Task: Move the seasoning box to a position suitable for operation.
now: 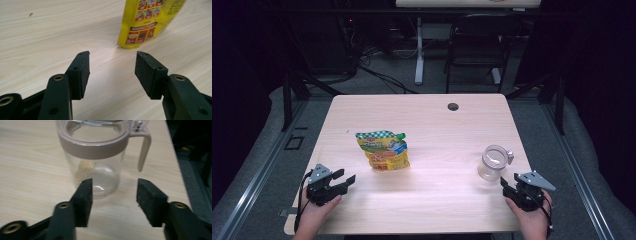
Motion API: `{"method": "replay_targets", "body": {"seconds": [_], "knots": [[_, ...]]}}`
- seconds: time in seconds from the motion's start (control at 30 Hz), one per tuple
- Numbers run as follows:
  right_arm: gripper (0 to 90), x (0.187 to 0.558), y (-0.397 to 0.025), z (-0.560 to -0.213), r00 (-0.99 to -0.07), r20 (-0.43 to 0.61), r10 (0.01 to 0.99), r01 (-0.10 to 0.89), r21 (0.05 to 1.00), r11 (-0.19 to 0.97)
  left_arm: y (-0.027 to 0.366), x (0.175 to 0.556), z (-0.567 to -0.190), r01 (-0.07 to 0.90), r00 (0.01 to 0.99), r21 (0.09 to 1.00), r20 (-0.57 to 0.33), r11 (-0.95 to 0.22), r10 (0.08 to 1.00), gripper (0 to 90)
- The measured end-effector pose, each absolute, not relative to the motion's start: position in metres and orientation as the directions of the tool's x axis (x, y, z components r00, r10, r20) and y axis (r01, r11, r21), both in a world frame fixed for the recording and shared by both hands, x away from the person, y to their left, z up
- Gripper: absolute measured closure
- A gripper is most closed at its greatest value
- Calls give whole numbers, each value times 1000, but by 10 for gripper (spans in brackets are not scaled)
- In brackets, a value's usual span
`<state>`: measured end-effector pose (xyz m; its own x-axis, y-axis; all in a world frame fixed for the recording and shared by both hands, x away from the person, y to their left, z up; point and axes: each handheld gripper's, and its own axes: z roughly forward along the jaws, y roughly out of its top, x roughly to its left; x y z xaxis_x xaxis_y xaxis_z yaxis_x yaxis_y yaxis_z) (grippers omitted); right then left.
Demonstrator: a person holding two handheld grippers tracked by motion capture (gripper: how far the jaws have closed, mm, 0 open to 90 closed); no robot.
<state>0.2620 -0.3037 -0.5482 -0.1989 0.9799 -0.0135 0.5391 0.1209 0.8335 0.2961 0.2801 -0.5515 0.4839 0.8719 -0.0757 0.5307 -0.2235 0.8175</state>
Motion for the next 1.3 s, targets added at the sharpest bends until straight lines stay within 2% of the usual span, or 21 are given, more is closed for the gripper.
{"method": "replay_targets", "body": {"seconds": [0.23, 0.27, 0.3, 0.37, 0.53, 0.77, 0.93, 1.3], "knots": [[551, 268, -314, -552, -209, 8, 978, 585, 802, 119, 283, 298, -552, 553, 472, 808, -102, -204, 876, 503], [549, 268, -319, -552, -167, 21, 986, 595, 800, 83, 283, 297, -552, 550, 468, 809, -93, -207, 879, 503], [549, 268, -319, -552, -167, 21, 986, 595, 800, 83, 283, 297, -552, 550, 468, 809, -93, -207, 879, 503], [609, 267, -325, -553, -132, 53, 990, 604, 796, 38, 283, 296, -551, 541, 467, 817, -95, -200, 879, 513], [660, 270, -332, -550, -97, 18, 995, 574, 818, 42, 281, 294, -550, 528, 489, 821, -85, -217, 868, 549], [666, 276, -329, -549, -132, -17, 991, 542, 836, 87, 281, 283, -548, 527, 477, 822, -76, -216, 875, 562], [659, 295, -328, -553, -156, -29, 987, 534, 839, 109, 286, 276, -549, 542, 458, 814, -77, -210, 886, 602], [677, 322, -339, -553, -125, 3, 992, 557, 828, 68, 298, 250, -546, 524, 453, 828, -74, -198, 889, 627]]}}
